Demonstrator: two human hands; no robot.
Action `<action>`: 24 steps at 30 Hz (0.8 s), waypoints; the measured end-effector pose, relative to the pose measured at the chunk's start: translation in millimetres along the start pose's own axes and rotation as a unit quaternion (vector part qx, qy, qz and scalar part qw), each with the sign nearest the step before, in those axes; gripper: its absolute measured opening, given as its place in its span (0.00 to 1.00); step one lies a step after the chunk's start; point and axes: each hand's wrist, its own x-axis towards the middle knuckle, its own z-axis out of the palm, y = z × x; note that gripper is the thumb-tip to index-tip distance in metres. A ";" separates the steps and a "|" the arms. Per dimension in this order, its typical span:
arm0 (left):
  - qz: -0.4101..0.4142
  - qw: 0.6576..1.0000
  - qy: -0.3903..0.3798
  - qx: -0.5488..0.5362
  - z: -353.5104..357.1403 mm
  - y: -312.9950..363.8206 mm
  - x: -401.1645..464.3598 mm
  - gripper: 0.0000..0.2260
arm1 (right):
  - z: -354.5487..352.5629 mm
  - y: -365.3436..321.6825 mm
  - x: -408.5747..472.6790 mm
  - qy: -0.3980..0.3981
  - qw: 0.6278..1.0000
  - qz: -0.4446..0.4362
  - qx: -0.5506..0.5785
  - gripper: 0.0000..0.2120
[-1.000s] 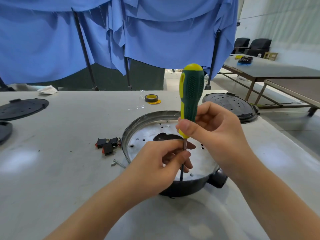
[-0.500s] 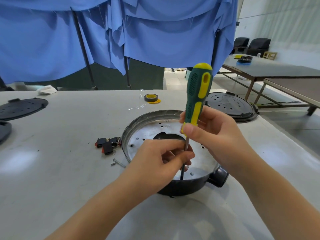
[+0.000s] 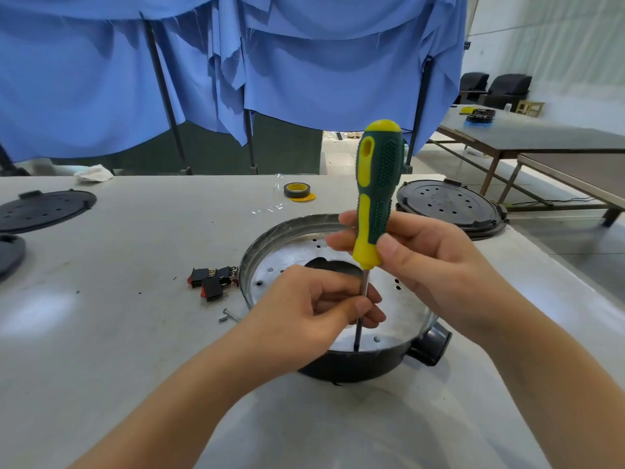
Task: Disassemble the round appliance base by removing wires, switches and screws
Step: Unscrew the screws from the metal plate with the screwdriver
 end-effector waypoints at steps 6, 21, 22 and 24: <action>0.002 1.000 0.024 -0.010 2.4 1.7 -0.1 0.06 | 6.8 -1.0 2.2 0.098 0.993 -0.055 -0.026 0.15; 0.037 0.993 0.090 0.073 6.1 0.5 4.2 0.08 | 10.5 -2.4 0.8 0.083 0.995 -0.048 -0.006 0.20; 0.036 0.994 0.080 0.072 5.4 0.5 4.1 0.06 | 9.8 -2.2 0.6 0.080 0.996 -0.046 0.010 0.20; 0.034 0.996 0.044 0.069 4.5 1.6 2.4 0.04 | 8.3 -1.3 0.5 0.062 0.997 -0.035 0.025 0.17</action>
